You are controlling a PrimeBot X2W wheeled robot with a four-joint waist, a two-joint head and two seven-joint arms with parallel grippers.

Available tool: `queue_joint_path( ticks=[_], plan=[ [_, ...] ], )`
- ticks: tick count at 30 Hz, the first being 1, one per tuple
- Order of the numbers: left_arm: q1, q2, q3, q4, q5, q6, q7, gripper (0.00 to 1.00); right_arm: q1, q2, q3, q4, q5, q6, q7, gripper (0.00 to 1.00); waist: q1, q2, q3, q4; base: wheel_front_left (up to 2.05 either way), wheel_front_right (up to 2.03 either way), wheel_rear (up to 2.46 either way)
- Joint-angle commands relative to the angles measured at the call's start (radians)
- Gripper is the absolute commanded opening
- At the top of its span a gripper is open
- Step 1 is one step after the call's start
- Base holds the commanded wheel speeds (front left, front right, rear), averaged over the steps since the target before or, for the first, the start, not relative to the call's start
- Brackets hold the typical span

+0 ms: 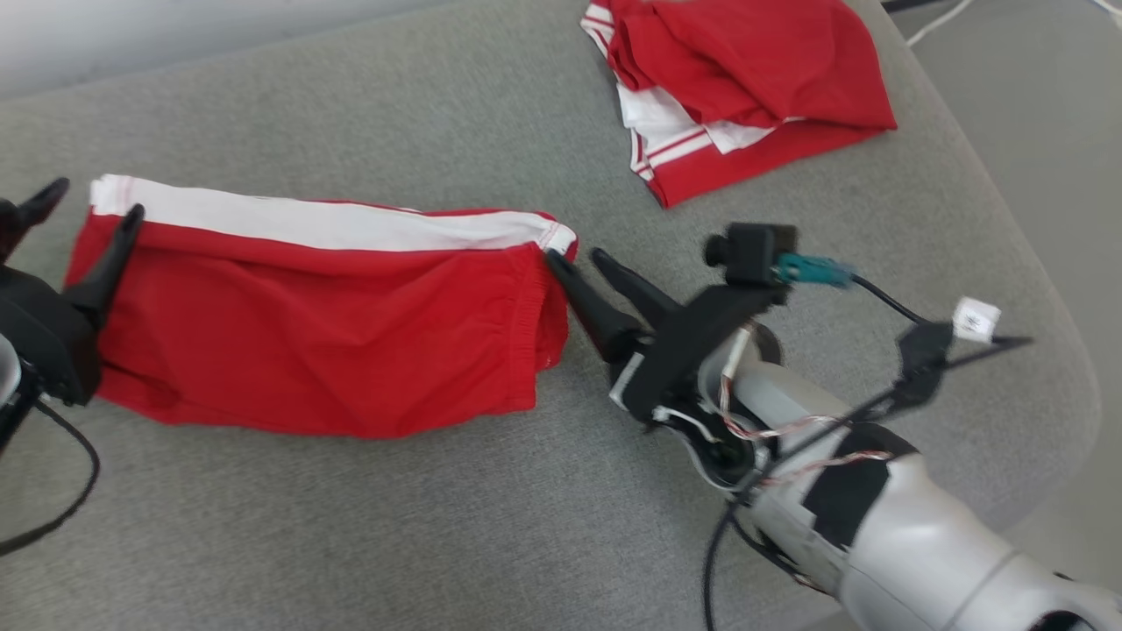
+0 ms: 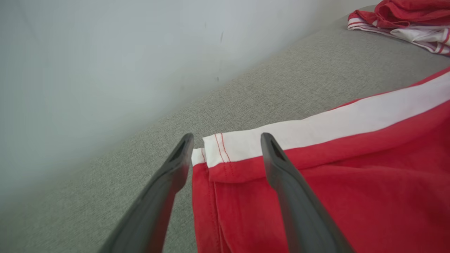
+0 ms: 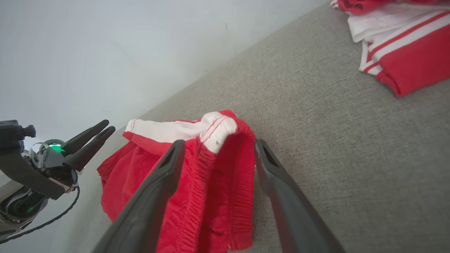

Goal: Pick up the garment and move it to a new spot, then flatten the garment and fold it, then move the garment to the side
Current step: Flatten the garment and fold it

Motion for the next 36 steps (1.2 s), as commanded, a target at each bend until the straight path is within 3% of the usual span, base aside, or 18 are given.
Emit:
queue_joint_path(
  ticks=[1, 5, 10, 14, 16, 21, 32, 36],
  plan=[
    [0.022, -0.002, -0.012, 0.008, -0.015, 0.001, -0.015, 1.0, 0.028, -0.025, 0.004, -0.01, -0.005, -0.001, -0.016, 1.0, -0.0001, -0.0001, -0.044, 0.036, 0.0, 0.0, 0.0],
    [0.045, -0.01, 0.003, 0.011, -0.043, 0.001, -0.057, 1.0, 0.071, -0.098, 0.004, -0.032, -0.043, -0.001, -0.059, 1.0, -0.0001, -0.0001, -0.083, 0.063, 0.0, 0.0, 0.0],
    [0.085, -0.013, 0.051, -0.015, -0.048, 0.034, -0.081, 1.0, 0.114, -0.146, -0.041, -0.063, -0.101, -0.001, -0.11, 1.0, -0.0001, -0.0001, -0.103, 0.085, 0.0, 0.0, 0.0],
    [0.135, -0.007, 0.126, -0.097, -0.008, 0.098, -0.084, 1.0, 0.167, -0.159, -0.125, -0.096, -0.216, -0.001, -0.126, 1.0, -0.0001, -0.0001, -0.111, 0.101, 0.0, 0.0, 0.0],
    [0.209, -0.012, 0.231, -0.191, 0.024, 0.161, -0.085, 1.0, 0.23, -0.143, -0.255, -0.136, -0.358, -0.001, -0.127, 1.0, -0.0001, -0.0001, -0.118, 0.114, 0.0, 0.0, 0.0],
    [0.335, -0.045, 0.369, -0.302, 0.083, 0.21, -0.085, 1.0, 0.378, -0.091, -0.489, -0.241, -0.605, -0.001, -0.126, 1.0, -0.0001, -0.0001, -0.14, 0.138, 0.0, 0.0, 0.0],
    [0.493, -0.161, 0.536, -0.343, 0.182, 0.198, -0.085, 1.0, 0.617, 0.029, -0.734, -0.442, -0.919, -0.001, -0.126, 1.0, -0.0001, -0.0001, -0.149, 0.169, 0.0, 0.0, 0.0],
    [0.517, -0.202, 0.568, -0.307, 0.215, 0.187, -0.085, 1.0, 0.685, 0.076, -0.805, -0.495, -0.957, -0.001, -0.126, 1.0, -0.0001, -0.0001, -0.161, 0.18, 0.0, 0.0, 0.0]
  ],
)
